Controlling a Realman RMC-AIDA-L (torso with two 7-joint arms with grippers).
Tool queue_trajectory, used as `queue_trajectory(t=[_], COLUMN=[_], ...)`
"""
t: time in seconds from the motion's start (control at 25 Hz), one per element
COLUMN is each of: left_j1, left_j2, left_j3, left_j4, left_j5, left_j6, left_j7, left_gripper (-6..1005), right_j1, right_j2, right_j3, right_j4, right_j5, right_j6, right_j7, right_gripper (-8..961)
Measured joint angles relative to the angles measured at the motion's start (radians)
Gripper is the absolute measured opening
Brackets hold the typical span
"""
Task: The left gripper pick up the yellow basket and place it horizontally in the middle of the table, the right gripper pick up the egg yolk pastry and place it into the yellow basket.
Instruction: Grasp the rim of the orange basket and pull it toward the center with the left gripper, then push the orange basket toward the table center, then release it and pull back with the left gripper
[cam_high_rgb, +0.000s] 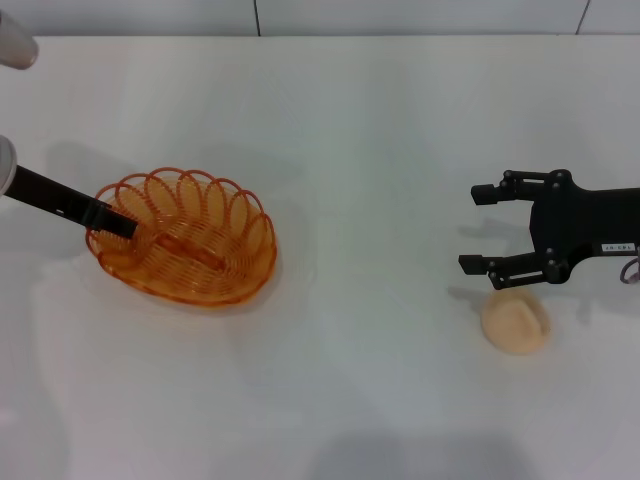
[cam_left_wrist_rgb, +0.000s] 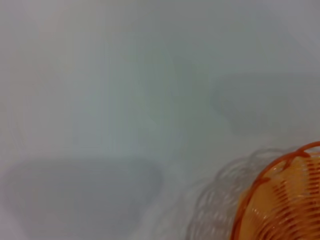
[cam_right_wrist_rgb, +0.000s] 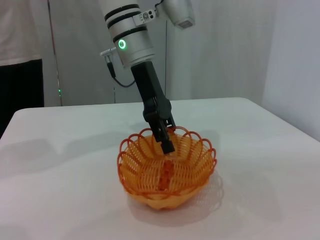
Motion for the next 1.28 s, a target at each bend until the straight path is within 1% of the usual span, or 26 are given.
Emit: queue_trajectory(t=[0.12,0.28,0.52,0.72,0.84,0.96,1.04,1.08,1.12,1.24,1.28], left_j1=[0.000,-0.001,-0.001,0.006,0.011,0.019,0.039,0.050,0.059,0.102,0.111], left_j2=[-0.001,-0.001,-0.002,-0.005,-0.014,-0.042,-0.064,-0.072,-0.075,-0.073,-0.073], left_j3=[0.000,0.000,-0.003,-0.005,-0.007,-0.008,-0.002,0.010,0.022,0.103,0.114], left_j4=[0.000,0.004,0.007,0.027,0.050,0.106,0.172,0.199,0.217,0.266,0.278], left_j5=[0.000,-0.007,-0.013,-0.071,-0.115,-0.131,-0.133,-0.143,-0.153,-0.240,-0.259], left_j6=[0.000,-0.001,-0.004,0.006,0.047,0.093,0.111,0.114,0.116,0.113,0.110], left_j7=[0.001,0.001,0.003,0.002,-0.010,-0.058,-0.119,-0.155,-0.182,-0.309,-0.336], left_gripper=[574,330,205,190,181,161,147,140,132,106,98], right_j1=[0.000,0.000,0.000,0.001,0.000,-0.008,-0.010,-0.010,-0.010,-0.012,-0.014], right_j2=[0.000,0.000,0.000,0.000,0.000,0.000,0.000,0.000,0.000,-0.001,-0.001], right_j3=[0.000,0.000,0.000,0.000,0.003,0.003,0.002,0.003,0.005,0.013,0.013], right_j4=[0.000,-0.001,-0.001,-0.001,-0.006,-0.021,-0.025,-0.025,-0.025,-0.034,-0.039], right_j5=[0.000,0.000,0.000,0.000,0.003,0.006,0.006,0.007,0.007,0.009,0.010], right_j6=[0.000,0.000,0.001,0.000,-0.005,-0.007,-0.006,-0.005,-0.005,-0.006,-0.005], right_j7=[0.000,0.000,0.000,0.000,0.000,0.000,-0.002,-0.004,-0.005,-0.005,-0.005], right_gripper=[850,852,852,852,852,852,852,851,851,851,851])
